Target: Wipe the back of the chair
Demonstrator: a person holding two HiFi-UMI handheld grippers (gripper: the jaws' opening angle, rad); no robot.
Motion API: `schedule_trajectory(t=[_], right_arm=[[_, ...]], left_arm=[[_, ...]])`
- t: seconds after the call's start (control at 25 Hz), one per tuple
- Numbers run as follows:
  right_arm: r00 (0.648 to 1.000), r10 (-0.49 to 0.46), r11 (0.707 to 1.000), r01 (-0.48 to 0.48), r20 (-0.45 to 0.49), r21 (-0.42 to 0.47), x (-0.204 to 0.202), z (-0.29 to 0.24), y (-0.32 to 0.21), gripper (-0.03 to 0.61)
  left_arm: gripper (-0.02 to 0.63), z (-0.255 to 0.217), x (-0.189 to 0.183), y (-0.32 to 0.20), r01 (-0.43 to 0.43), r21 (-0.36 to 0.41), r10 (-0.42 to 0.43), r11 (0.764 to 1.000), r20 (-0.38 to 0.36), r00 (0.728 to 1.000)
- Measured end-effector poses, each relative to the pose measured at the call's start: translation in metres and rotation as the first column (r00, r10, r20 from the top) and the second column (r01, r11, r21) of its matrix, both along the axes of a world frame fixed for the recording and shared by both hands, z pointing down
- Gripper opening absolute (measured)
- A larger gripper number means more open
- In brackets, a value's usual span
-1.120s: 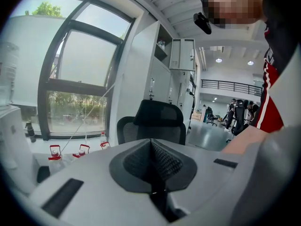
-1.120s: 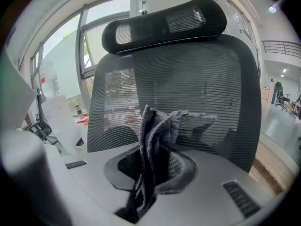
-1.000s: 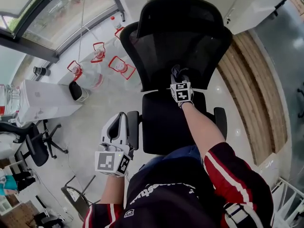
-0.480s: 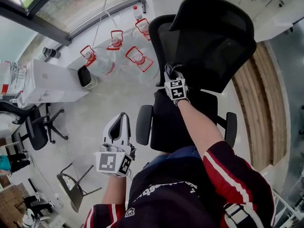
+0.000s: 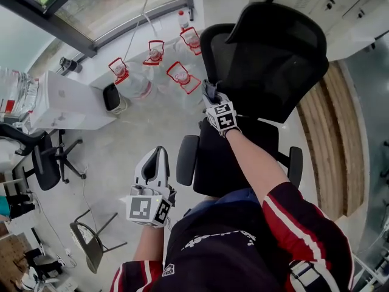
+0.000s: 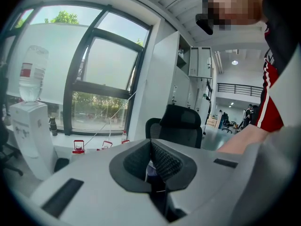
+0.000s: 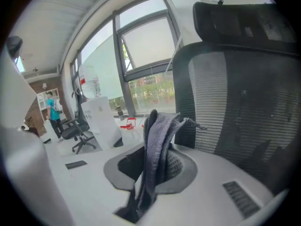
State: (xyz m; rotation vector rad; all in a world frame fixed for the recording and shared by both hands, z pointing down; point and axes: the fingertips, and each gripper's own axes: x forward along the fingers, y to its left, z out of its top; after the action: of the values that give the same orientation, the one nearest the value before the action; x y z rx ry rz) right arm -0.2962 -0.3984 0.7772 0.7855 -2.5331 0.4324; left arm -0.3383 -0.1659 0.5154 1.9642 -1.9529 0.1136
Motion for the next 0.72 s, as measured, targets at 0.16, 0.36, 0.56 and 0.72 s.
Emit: schedule_trajectory(t=[0.16,0.36,0.56,0.72], right_arm=[[0.999,-0.006,0.999,0.004,0.045,0.049,0.02,-0.055,0.022,0.067],[0.997,-0.018,0.989,0.008,0.071,0.145,0.083,-0.137,0.05,0.067],[0.998,0.039,0.971,-0.051,0.057,0.233,0.168,-0.212,0.077,0.067],[0.99,0.122,0.953,-0.138,0.074,0.271,0.228,-0.263,0.119,0.067]], left_arm=[[0.025,-0.019,0.012,-0.006,-0.049,0.051,0.05,0.998,-0.031,0.998],[0.023,-0.049,0.051,-0.026,-0.157,0.129,0.164,0.979,-0.049,0.985],[0.024,-0.081,0.101,-0.041,-0.259,0.211,0.285,0.942,-0.102,0.953],[0.024,-0.106,0.136,-0.039,-0.342,0.233,0.363,0.91,-0.052,0.93]])
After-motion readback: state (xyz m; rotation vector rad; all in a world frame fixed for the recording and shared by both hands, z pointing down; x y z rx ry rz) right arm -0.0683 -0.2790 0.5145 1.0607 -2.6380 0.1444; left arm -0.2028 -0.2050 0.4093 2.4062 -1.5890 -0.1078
